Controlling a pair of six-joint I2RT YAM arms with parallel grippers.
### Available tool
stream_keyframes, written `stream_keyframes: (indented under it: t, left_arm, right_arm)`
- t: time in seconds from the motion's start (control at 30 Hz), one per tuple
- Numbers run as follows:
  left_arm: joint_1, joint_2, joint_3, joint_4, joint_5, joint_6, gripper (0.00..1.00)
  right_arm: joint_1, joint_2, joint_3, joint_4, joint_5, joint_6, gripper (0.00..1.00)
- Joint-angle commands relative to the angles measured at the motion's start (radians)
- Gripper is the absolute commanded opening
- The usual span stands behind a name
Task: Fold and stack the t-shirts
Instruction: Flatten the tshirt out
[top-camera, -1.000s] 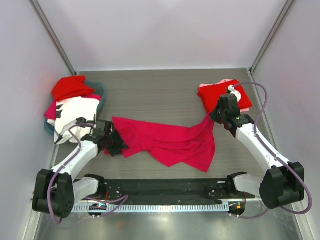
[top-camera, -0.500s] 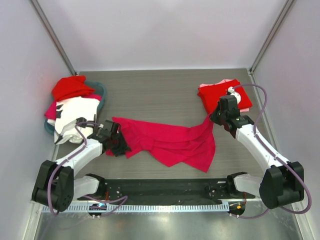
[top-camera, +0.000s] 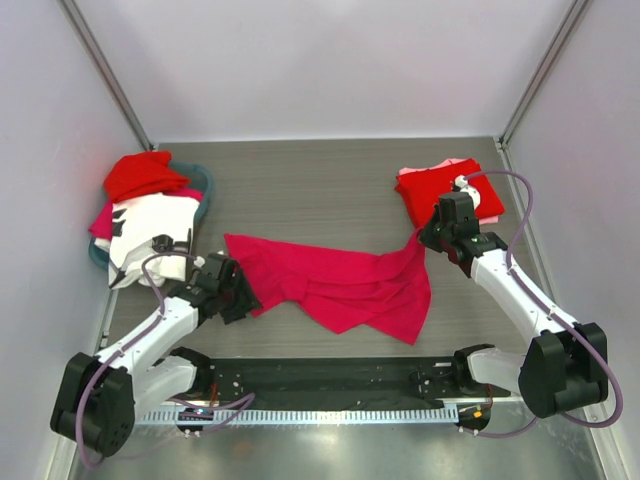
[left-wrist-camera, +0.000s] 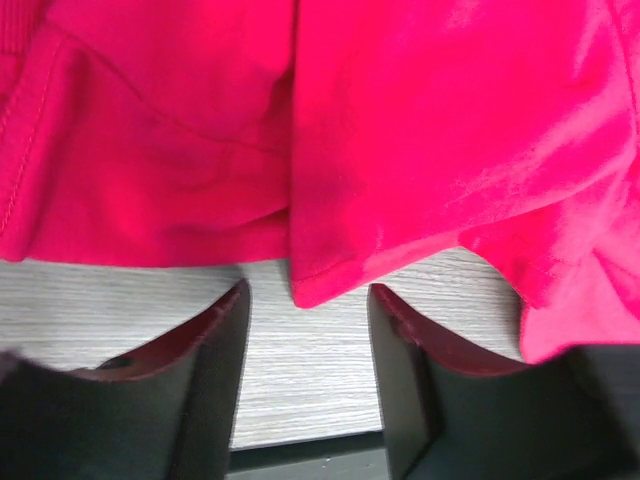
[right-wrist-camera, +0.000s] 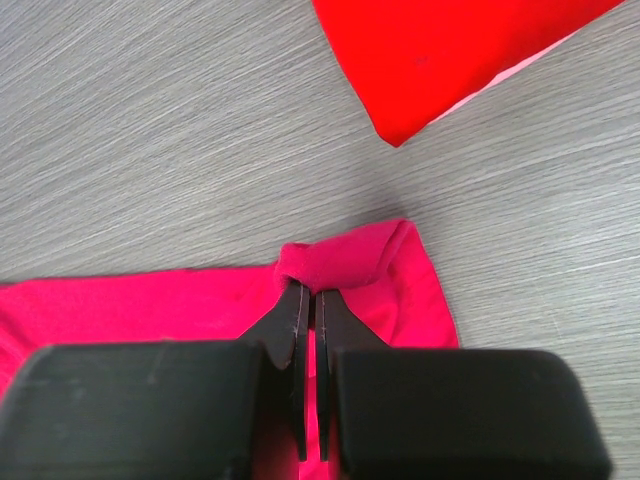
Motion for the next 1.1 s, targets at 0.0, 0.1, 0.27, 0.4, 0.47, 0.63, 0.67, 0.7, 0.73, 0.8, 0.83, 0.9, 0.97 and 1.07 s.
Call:
stream_keyframes:
  t: [0.0,0.1,0.27,0.4,0.47,0.63,0.67,0.7,0.73,0.8,0.83,0.9,0.97,1.07]
  left_arm:
    - [-0.014,0.016,-0.003,0.042,-0.01,0.007,0.5]
    - [-0.043,0.061,0.014,0.055,-0.011,0.015,0.45]
    - [-0.08,0.148,0.041,0.053,-0.036,0.019,0.4]
    - [-0.085,0.193,0.053,0.056,-0.08,0.028,0.21]
    - [-0.086,0.19,0.066,0.052,-0.102,0.033,0.08]
    - [-0.086,0.134,0.179,-0.036,-0.068,0.035,0.0]
    - [-0.085,0.133,0.243,-0.063,-0.077,0.045,0.0]
    - [-0.082,0.134,0.283,-0.117,-0.08,0.08,0.0]
    - [-0.077,0.145,0.319,-0.143,-0.086,0.094,0.0]
    - [-0.045,0.154,0.412,-0.204,-0.071,0.128,0.0]
    - [-0.027,0.165,0.435,-0.218,-0.059,0.154,0.0]
    - [0.039,0.174,0.495,-0.226,0.007,0.174,0.0]
    - [0.116,0.205,0.541,-0.214,0.061,0.176,0.0]
    - [0.194,0.295,0.691,-0.217,0.158,0.165,0.0]
  right_arm:
    - [-0.005,-0.015,0.001,0.035,-0.008,0.012,0.01]
    - [-0.007,-0.021,-0.002,0.035,-0.01,0.015,0.01]
    - [-0.007,-0.035,-0.008,0.032,-0.013,0.008,0.01]
    - [-0.008,-0.053,-0.01,0.028,-0.007,0.0,0.01]
    - [-0.01,-0.058,-0.008,0.022,-0.004,-0.003,0.01]
    - [-0.01,-0.061,0.013,0.002,0.001,-0.026,0.01]
    - [-0.008,-0.06,0.024,-0.01,0.01,-0.029,0.01]
    - [-0.008,-0.059,0.032,-0.015,0.012,-0.035,0.01]
    - [-0.01,-0.056,0.036,-0.02,0.015,-0.045,0.01]
    - [-0.011,-0.05,0.055,-0.032,0.022,-0.058,0.01]
    - [-0.011,-0.038,0.065,-0.035,0.021,-0.069,0.01]
    - [-0.011,-0.021,0.096,-0.041,0.0,-0.072,0.01]
    - [-0.013,0.028,0.153,-0.04,-0.027,-0.088,0.01]
    - [-0.017,0.133,0.31,-0.07,-0.051,-0.104,0.01]
